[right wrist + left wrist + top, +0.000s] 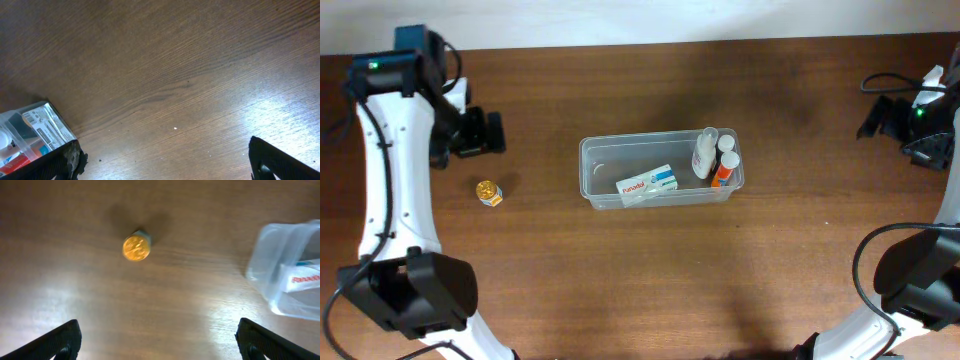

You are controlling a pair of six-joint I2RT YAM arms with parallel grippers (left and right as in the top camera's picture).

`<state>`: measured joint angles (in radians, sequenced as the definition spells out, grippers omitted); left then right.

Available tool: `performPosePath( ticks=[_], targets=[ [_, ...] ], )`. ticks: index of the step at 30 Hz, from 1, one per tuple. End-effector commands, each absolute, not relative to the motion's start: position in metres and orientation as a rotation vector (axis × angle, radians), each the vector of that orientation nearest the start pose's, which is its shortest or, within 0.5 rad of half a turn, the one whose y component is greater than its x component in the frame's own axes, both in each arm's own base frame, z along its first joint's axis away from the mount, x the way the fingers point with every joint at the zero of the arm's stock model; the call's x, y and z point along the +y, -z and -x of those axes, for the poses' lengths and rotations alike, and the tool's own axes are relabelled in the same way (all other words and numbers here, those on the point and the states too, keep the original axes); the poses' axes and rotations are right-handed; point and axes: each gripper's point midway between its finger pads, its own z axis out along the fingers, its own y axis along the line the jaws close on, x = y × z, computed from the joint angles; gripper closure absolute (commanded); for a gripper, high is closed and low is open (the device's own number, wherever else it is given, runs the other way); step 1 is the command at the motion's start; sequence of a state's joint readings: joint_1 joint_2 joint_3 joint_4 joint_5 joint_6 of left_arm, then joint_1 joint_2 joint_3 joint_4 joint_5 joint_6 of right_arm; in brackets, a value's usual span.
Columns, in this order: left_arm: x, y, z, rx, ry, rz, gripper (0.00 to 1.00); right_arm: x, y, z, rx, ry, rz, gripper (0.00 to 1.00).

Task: Pack container
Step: 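Raise the left gripper and move it over the gold-lidded jar, then lower the left gripper down around the gold-lidded jar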

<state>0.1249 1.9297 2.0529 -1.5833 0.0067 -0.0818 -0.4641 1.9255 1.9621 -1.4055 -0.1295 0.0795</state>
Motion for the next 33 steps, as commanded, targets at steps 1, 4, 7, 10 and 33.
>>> performPosePath(
  ticks=[1,4,7,10,33],
  targets=[
    [0.053,-0.196,-0.367,3.027,0.021,0.407,0.01,-0.160,-0.197,-0.370,2.794,-0.132,-0.768,0.02],
    [0.050,-0.183,-0.367,3.036,0.100,0.434,0.01,-0.160,-0.197,-0.370,2.795,-0.132,-0.768,0.02],
    [0.043,-0.169,-0.373,3.027,0.195,0.440,0.01,-0.160,-0.197,-0.370,2.794,-0.132,-0.768,0.01],
    [0.026,-0.158,-0.379,3.005,0.357,0.429,0.01,-0.160,-0.197,-0.370,2.794,-0.131,-0.768,0.02],
    [0.074,-0.103,-0.358,3.070,-0.107,0.577,0.01,-0.160,-0.197,-0.370,2.795,-0.132,-0.768,0.01]
  ],
)
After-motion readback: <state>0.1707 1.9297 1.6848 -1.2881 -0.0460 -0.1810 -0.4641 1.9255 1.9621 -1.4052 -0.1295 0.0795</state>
